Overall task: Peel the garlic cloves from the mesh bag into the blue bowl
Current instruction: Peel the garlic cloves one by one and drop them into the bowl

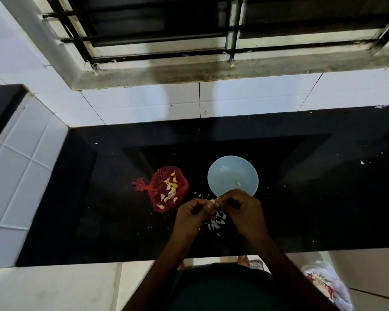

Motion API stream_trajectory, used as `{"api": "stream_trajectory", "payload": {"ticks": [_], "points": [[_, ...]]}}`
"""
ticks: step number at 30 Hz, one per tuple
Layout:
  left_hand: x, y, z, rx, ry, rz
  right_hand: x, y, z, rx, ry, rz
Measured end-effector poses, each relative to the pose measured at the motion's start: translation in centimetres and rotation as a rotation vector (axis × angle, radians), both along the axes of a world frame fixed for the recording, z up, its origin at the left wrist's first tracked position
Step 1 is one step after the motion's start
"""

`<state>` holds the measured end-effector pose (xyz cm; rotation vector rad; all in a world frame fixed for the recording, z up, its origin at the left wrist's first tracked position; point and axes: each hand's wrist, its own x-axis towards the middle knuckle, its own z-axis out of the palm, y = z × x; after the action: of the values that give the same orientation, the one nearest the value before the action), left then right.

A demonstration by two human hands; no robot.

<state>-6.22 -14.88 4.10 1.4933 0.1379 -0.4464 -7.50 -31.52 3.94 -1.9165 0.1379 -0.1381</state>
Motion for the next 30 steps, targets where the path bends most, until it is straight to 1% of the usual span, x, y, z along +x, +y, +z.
{"api": "stream_trajectory", "payload": {"ticks": [2, 5, 7, 9, 12, 13, 16, 19, 22, 23, 27, 30], "points": [[0.0, 0.0, 0.0, -0.011, 0.007, 0.004, -0.1, -0.1, 0.4, -0.06, -0.051, 0.03], [0.1, -0.1, -0.1, -0.004, -0.011, 0.002, 0.1, -0.5, 1.0, -0.211, -0.143, 0.151], [0.1, -0.1, -0.4, 0.007, -0.016, 0.001, 0.2, -0.5, 0.9, -0.275, -0.156, 0.221], [0.1, 0.0, -0.6, 0.033, -0.017, 0.009, 0.2, -0.7, 0.4, -0.286, -0.107, 0.251], [0.4, 0.5, -1.0, 0.119, -0.032, 0.041, 0.0, -1.2, -0.7, -0.273, 0.079, 0.278], [0.6, 0.6, -1.2, 0.148, -0.023, 0.057, -0.2, -1.3, -1.1, -0.295, 0.13, 0.284], [0.8, 0.9, -1.5, 0.205, 0.009, 0.087, -0.4, -1.1, -1.9, -0.396, 0.195, 0.248], [0.6, 1.1, -1.9, 0.228, 0.008, 0.08, -0.3, -0.9, -1.9, -0.41, 0.192, 0.16], [0.6, 1.1, -2.3, 0.235, 0.016, 0.062, -0.2, -1.0, -1.6, -0.544, 0.161, 0.107], [0.7, 1.0, -2.3, 0.235, 0.012, 0.06, -0.1, -1.0, -1.6, -0.56, 0.143, 0.102], [0.7, 1.0, -2.3, 0.236, 0.001, 0.066, 0.1, -0.8, -2.1, -0.522, 0.126, 0.15], [0.8, 1.2, -2.5, 0.269, -0.009, 0.051, 0.0, -1.0, -2.6, -0.484, 0.164, 0.195]]}}
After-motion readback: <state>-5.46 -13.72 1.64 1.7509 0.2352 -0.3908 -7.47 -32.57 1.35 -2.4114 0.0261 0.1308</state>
